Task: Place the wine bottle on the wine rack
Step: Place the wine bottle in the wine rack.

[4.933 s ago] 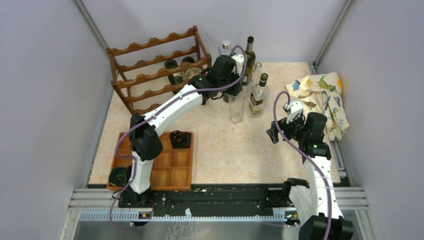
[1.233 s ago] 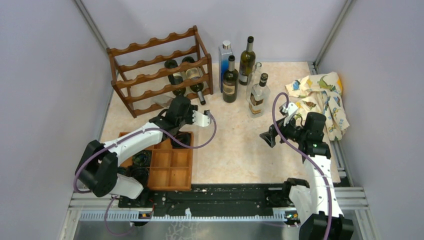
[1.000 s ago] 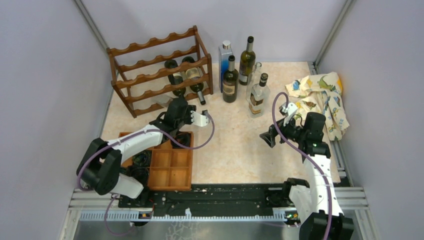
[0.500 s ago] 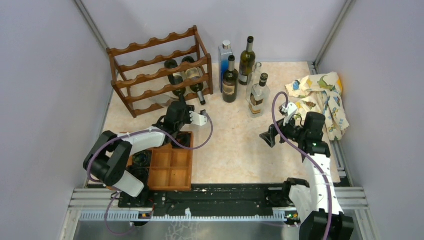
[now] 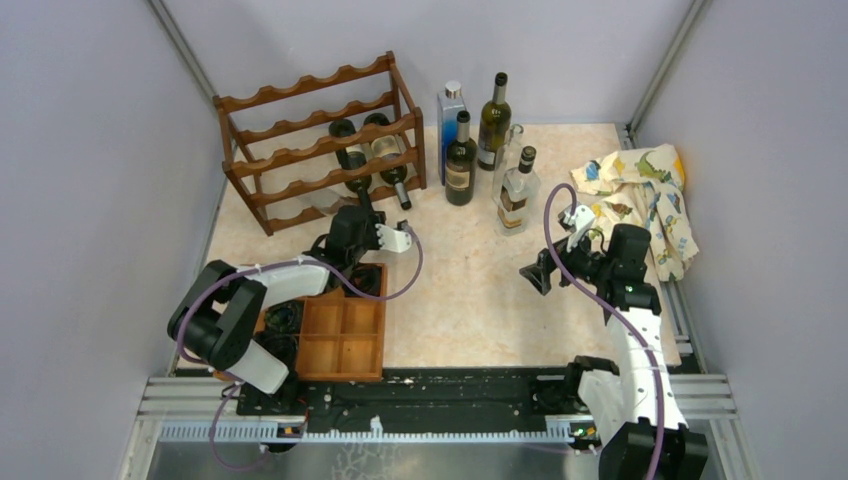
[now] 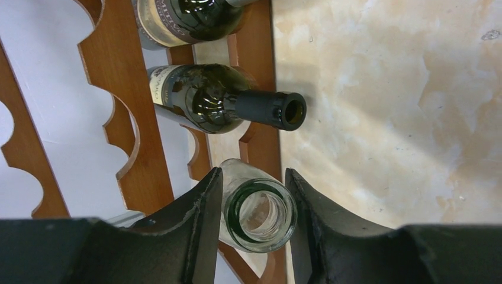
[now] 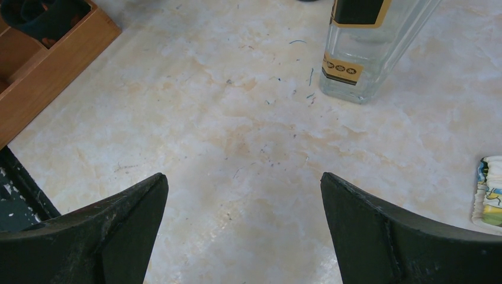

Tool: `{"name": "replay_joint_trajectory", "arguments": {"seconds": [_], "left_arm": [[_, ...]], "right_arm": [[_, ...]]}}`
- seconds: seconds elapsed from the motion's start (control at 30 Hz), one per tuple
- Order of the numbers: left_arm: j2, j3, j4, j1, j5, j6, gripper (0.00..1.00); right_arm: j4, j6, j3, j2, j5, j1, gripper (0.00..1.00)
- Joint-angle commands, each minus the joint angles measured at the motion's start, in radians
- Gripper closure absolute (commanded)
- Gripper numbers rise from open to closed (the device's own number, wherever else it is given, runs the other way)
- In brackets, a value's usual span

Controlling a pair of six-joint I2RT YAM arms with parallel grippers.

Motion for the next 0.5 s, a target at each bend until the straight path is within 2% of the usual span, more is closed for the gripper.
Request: {"name": "replay_joint_trajectory", "arguments": {"seconds": [0.0,0.37,0.47], "left_arm": [[0.009,-0.037,-0.080,0.016,0.024,-0.109,0.53],[-0.042,-0.081,-0.114,0.057,0.035,-0.139,0.50],[-0.052,-0.090,-0.120,0.067,0.035,-0.147,0.46]], "right_arm": [[0.021,-0.019,0.013,0.002,-0.008,-0.009,0.02],[0.018,-0.021,0.013,-0.005,-0.008,-0.008,0.02],[0.019,-0.021,0.013,-0.006,-0.010,-0.008,0.02]]}}
